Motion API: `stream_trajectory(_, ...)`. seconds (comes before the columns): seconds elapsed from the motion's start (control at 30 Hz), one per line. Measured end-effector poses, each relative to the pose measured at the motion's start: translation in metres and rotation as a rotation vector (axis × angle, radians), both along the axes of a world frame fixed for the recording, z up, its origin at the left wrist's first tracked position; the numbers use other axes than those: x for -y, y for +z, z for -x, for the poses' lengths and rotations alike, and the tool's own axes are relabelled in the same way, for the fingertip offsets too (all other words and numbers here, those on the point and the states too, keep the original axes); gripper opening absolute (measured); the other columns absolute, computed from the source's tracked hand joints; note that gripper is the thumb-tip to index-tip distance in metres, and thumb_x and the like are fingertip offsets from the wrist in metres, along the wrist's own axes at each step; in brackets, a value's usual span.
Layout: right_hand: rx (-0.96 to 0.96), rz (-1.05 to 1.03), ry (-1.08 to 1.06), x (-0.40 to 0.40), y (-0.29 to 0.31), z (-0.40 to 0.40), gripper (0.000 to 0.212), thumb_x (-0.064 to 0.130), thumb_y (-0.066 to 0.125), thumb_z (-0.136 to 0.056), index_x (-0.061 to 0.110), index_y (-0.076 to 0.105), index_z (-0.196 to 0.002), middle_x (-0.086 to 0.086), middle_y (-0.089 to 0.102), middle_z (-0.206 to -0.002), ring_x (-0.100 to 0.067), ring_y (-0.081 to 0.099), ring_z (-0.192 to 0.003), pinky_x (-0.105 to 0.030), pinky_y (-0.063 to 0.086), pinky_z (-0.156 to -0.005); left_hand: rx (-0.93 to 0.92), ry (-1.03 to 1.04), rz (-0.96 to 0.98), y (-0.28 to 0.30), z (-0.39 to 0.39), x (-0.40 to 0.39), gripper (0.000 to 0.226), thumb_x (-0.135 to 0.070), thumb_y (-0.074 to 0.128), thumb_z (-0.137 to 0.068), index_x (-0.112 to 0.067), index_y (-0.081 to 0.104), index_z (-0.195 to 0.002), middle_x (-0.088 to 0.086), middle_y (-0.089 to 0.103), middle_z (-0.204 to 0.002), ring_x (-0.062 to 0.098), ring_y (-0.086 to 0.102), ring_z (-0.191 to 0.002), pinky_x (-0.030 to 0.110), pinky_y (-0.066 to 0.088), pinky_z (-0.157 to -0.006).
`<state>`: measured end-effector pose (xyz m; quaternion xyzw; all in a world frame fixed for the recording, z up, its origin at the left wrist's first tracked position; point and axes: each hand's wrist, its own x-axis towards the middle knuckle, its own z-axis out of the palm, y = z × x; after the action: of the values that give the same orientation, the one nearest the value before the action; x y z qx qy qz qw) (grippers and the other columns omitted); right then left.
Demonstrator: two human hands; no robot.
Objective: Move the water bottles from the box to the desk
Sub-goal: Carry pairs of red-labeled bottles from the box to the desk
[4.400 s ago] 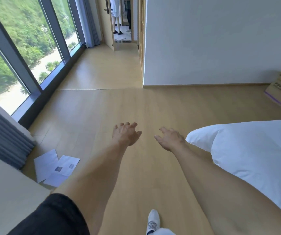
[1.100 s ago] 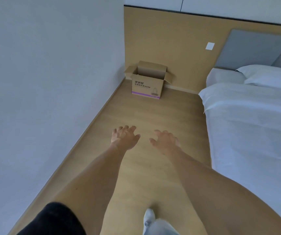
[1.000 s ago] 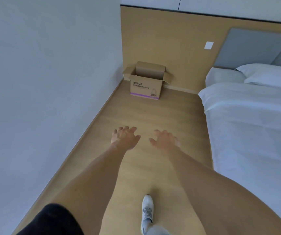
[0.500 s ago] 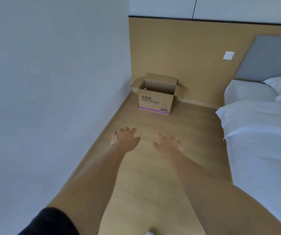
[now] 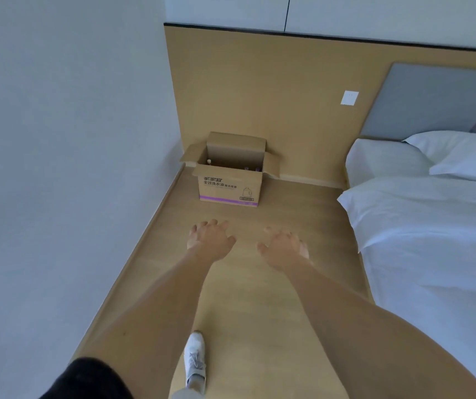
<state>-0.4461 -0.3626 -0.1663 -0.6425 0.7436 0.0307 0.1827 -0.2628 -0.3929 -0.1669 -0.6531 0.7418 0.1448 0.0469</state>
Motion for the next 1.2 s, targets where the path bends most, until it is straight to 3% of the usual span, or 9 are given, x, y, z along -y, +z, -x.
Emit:
stream_trajectory(0.23, -0.014, -0.009, -0.118, 0.115, 0.014, -0.016, 0.056, 0.055, 0.041, -0.096, 0.033, 0.038, -0.148, -0.010, 0.047, -0.145, -0.030, 0.043, -0.134, -0.044, 0.035, -0.107, -0.047, -0.107, -0.027, 0.000, -0.015, 0.140, 0.054, -0.044, 0.041, -0.100, -0.030, 0.037, -0.152, 0.008, 0.048, -0.150, 0.031, 0.043, -0.136, 0.046, 0.032, -0.114)
stream_trajectory(0.37, -0.009, 0.001, -0.134, 0.171, 0.029, -0.037, 0.057, 0.056, 0.041, -0.098, 0.033, 0.036, -0.150, -0.009, 0.044, -0.148, -0.031, 0.042, -0.136, -0.046, 0.035, -0.109, -0.078, -0.132, -0.014, 0.004, -0.033, 0.212, 0.049, -0.044, 0.041, -0.098, -0.027, 0.045, -0.144, 0.008, 0.052, -0.144, 0.032, 0.048, -0.131, 0.049, 0.037, -0.111)
stream_trajectory(0.5, -0.021, 0.008, -0.156, 0.214, 0.034, -0.043, 0.055, 0.056, 0.041, -0.099, 0.032, 0.037, -0.148, -0.008, 0.046, -0.146, -0.030, 0.043, -0.134, -0.046, 0.037, -0.110, -0.091, -0.151, -0.015, 0.001, -0.039, 0.263, 0.047, -0.049, 0.042, -0.098, -0.025, 0.049, -0.139, 0.010, 0.057, -0.136, 0.032, 0.052, -0.126, 0.052, 0.040, -0.108)
stream_trajectory(0.83, 0.001, -0.004, -0.164, 0.340, 0.013, -0.038, 0.055, 0.055, 0.041, -0.099, 0.030, 0.036, -0.148, -0.010, 0.050, -0.139, -0.032, 0.047, -0.129, -0.047, 0.039, -0.104, -0.082, -0.177, -0.008, -0.014, -0.037, 0.380, 0.050, -0.048, 0.041, -0.099, -0.030, 0.044, -0.145, 0.009, 0.054, -0.140, 0.031, 0.049, -0.127, 0.048, 0.038, -0.110)
stream_trajectory(1.03, 0.068, 0.003, -0.113, 0.463, -0.012, -0.028, 0.048, 0.051, 0.041, -0.098, 0.029, 0.045, -0.141, -0.008, 0.052, -0.135, -0.030, 0.049, -0.124, -0.045, 0.040, -0.103, -0.037, -0.106, -0.015, -0.019, -0.040, 0.492, 0.048, -0.043, 0.043, -0.099, -0.024, 0.047, -0.142, 0.009, 0.055, -0.138, 0.032, 0.050, -0.126, 0.045, 0.038, -0.105)
stream_trajectory(1.2, 0.078, -0.024, -0.074, 0.557, -0.014, -0.007, 0.047, 0.050, 0.043, -0.094, 0.030, 0.046, -0.137, -0.006, 0.053, -0.134, -0.030, 0.049, -0.124, -0.045, 0.039, -0.102, -0.040, -0.014, -0.008, -0.023, -0.038, 0.578, 0.052, -0.043, 0.041, -0.097, -0.030, 0.041, -0.148, 0.005, 0.054, -0.141, 0.031, 0.050, -0.128, 0.043, 0.037, -0.104)
